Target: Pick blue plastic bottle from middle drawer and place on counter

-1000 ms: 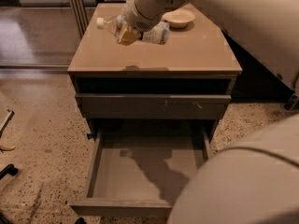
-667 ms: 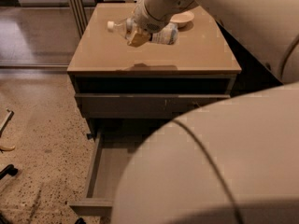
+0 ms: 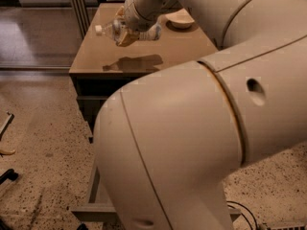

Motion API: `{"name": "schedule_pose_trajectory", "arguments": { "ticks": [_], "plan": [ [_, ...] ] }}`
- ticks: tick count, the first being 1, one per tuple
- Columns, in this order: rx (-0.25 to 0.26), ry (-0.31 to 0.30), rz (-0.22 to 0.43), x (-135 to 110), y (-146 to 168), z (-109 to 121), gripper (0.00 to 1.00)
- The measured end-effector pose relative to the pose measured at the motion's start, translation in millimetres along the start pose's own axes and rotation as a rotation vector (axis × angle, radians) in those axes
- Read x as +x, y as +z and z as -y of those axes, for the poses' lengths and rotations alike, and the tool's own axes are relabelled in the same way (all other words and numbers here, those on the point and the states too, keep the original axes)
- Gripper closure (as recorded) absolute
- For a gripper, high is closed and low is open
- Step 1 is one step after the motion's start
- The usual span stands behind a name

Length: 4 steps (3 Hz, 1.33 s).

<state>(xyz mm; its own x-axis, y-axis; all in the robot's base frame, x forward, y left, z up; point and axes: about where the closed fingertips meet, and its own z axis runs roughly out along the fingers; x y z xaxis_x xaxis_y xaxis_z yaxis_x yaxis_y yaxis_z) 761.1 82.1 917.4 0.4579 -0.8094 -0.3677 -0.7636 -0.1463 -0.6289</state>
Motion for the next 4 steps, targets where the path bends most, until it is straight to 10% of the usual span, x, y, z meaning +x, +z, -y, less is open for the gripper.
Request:
{"name": "schedule_pose_trajectory", "arguments": {
  "ticks": [1,4],
  "plan": [
    [-0.02,-0.095,0.066,27,16,5,1.0],
    [0.074,-0.303,0.17,34,4,45,0.38]
  ]
}}
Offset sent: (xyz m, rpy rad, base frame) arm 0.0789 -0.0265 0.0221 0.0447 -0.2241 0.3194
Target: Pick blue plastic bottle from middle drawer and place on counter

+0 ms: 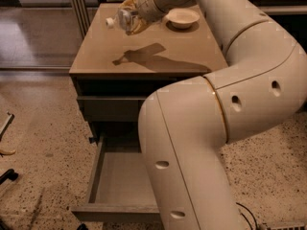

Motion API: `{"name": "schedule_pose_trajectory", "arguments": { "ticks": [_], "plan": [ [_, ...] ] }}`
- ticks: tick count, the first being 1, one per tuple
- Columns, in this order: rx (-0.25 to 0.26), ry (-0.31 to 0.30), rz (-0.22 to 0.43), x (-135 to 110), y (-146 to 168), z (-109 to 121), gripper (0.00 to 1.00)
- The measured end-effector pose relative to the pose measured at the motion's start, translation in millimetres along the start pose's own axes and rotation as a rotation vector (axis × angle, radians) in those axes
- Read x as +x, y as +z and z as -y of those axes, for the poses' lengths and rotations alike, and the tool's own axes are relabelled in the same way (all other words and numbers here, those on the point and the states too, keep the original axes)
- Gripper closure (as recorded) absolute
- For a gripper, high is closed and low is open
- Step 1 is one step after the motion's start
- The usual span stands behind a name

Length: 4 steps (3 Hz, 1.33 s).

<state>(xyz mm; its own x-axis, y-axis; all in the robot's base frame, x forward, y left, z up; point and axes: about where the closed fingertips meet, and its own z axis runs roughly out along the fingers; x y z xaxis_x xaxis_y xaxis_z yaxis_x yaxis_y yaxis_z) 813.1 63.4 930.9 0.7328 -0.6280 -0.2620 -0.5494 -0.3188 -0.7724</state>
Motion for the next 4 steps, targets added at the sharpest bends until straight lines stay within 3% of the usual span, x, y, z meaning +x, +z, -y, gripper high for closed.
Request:
{"name": "schedule_pose_trajectory", "arguments": {
  "ticks": [1,2,3,4],
  "plan": [
    [-0.015,-0.035,0.005,-1,1,1,0.14],
    [-0.086,-0.022,0.017,-2,16,-10,0.0],
    [-0.209,0.034,0.062,-4,49,-43,0.0],
    [-0.209,0.034,0.062,-4,49,-43,0.0]
  ]
}}
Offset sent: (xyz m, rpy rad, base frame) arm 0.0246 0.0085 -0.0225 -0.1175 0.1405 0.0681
